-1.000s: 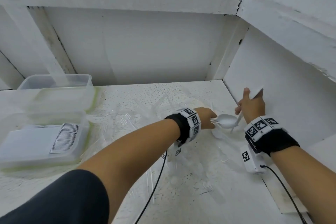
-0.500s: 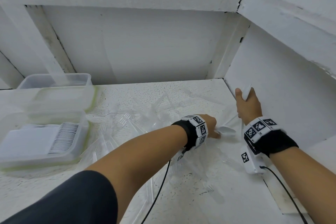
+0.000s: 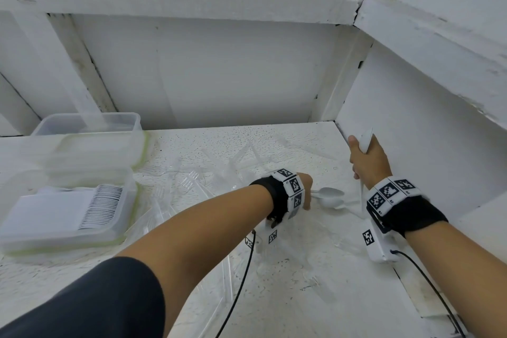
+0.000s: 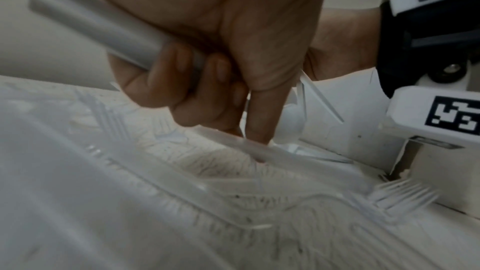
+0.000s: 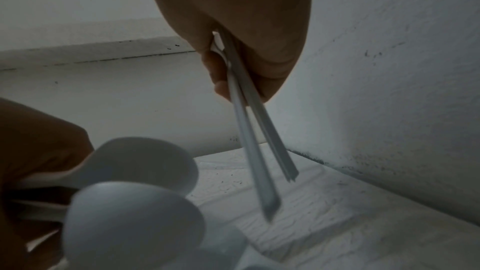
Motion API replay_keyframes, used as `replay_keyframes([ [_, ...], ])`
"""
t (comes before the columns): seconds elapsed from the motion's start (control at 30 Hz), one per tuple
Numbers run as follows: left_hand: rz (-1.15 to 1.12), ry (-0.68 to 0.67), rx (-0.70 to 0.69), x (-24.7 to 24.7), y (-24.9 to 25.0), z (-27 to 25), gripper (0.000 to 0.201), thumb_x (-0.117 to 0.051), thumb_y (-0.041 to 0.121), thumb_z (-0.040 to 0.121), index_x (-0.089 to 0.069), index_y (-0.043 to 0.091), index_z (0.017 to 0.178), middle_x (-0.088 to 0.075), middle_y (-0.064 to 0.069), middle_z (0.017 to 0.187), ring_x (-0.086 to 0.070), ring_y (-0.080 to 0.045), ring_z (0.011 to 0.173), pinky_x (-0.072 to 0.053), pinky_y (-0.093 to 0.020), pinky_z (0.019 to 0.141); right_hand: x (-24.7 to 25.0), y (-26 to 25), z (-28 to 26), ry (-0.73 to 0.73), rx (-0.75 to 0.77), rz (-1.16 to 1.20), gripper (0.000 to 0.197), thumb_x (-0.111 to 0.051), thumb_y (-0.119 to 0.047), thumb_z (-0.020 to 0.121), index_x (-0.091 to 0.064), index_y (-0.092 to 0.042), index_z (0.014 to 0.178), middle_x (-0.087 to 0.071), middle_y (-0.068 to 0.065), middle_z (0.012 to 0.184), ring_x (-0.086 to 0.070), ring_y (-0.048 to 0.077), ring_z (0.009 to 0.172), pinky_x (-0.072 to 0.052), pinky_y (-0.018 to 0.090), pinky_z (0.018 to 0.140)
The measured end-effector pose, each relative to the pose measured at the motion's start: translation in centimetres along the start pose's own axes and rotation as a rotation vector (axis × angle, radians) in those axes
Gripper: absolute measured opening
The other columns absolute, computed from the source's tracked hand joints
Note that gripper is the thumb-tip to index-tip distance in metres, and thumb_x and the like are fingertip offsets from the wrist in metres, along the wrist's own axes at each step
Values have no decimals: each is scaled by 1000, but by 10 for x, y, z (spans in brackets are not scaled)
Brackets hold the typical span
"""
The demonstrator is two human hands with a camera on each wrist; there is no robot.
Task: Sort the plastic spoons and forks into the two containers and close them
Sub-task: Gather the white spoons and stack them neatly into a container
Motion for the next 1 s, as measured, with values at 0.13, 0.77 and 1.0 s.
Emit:
replay_keyframes([
  [0.13, 31, 21, 59, -3, -14, 3, 38, -72, 24, 78, -41, 15, 58, -46, 0, 59, -55, -21, 65, -42, -26, 60, -5, 1, -4, -35, -6, 11, 23, -42, -37, 97, -45, -14, 100, -49, 5, 74, -43, 17, 57, -39, 25, 49],
  [0.77, -91, 215, -86, -4, 28, 16, 39, -50, 21, 95, -50, -1, 126, -57, -18, 122, -57, -31, 106, -38, -28, 72, 17, 9, 0, 21, -6, -253, 32, -48, -31, 94, -48, -8, 72, -50, 8, 69, -47, 27, 73, -38, 31, 67],
  [1.0, -43, 132, 20, -9, 31, 19, 50, -64, 24, 86, -44, 3, 126, -59, -16, 115, -60, -30, 98, -52, -40, 81, 7, 3, -10, -102, -33, -182, 32, -52, -26, 92, -48, -12, 64, -39, 2, 56, -35, 18, 51, -28, 24, 51],
])
Point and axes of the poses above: each hand's wrist, its own z-axis towards the middle knuckle, its own x-axis out of the back of the hand, y = z × x, the point moved 4 cm from there along z, towards the middle knuckle
